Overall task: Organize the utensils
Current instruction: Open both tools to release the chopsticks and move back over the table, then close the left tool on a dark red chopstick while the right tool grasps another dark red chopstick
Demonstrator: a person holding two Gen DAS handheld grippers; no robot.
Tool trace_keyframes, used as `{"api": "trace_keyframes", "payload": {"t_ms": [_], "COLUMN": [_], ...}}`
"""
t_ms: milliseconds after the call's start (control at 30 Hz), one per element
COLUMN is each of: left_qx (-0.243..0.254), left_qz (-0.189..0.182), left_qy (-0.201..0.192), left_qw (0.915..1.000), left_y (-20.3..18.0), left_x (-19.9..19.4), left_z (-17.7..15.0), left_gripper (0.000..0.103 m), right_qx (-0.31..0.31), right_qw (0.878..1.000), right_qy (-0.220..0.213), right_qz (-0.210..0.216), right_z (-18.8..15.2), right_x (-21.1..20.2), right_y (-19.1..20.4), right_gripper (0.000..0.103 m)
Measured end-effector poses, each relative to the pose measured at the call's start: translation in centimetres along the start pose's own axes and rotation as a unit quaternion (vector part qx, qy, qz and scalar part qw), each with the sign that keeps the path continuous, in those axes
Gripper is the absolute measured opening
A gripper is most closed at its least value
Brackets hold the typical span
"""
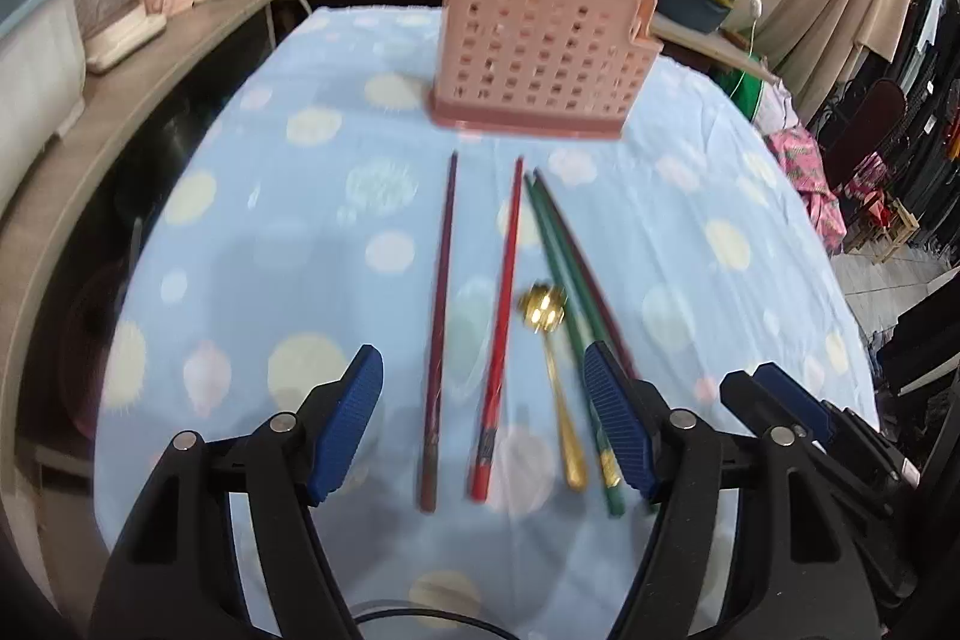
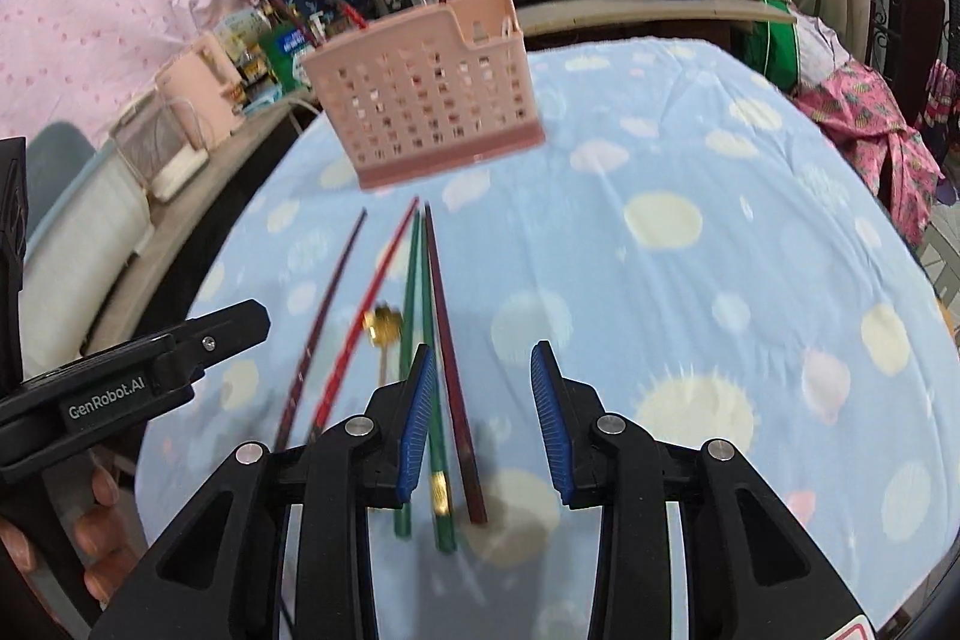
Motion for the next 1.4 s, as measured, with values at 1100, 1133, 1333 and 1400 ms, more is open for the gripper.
{"api": "trace_keyframes", "payload": {"t_ms": [1100,1133,1333,1400], "left_qx": [0.011,0.011,0.014,0.016], "left_qz": [0.072,0.073,0.076,0.077], "left_qy": [0.007,0.006,0.000,-0.002], "left_qw": [0.9973,0.9973,0.9970,0.9969], "left_y": [4.1,4.0,3.7,3.6], "left_x": [2.5,2.6,3.1,3.3], "left_z": [-5.8,-5.7,-5.1,-4.9], "left_gripper": [0.064,0.064,0.063,0.063], "right_qx": [-0.050,-0.051,-0.058,-0.060], "right_qw": [0.997,0.997,0.997,0.997], "right_qy": [0.043,0.042,0.040,0.039], "right_qz": [-0.032,-0.032,-0.035,-0.035], "right_z": [-5.0,-4.9,-4.7,-4.5], "right_x": [2.0,2.1,2.5,2.7], "right_y": [0.9,0.9,1.2,1.3], "right_gripper": [0.033,0.033,0.032,0.032]}}
Point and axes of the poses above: each gripper's, at about its wrist camera, not at the fingertips, and x roughly the way its jaws point, y to its left, z to its top, the point moved 1 cm from there along x, roughly the way its jaws point, and after that the axes turned 5 degrees about -x, right-handed, at the moved point
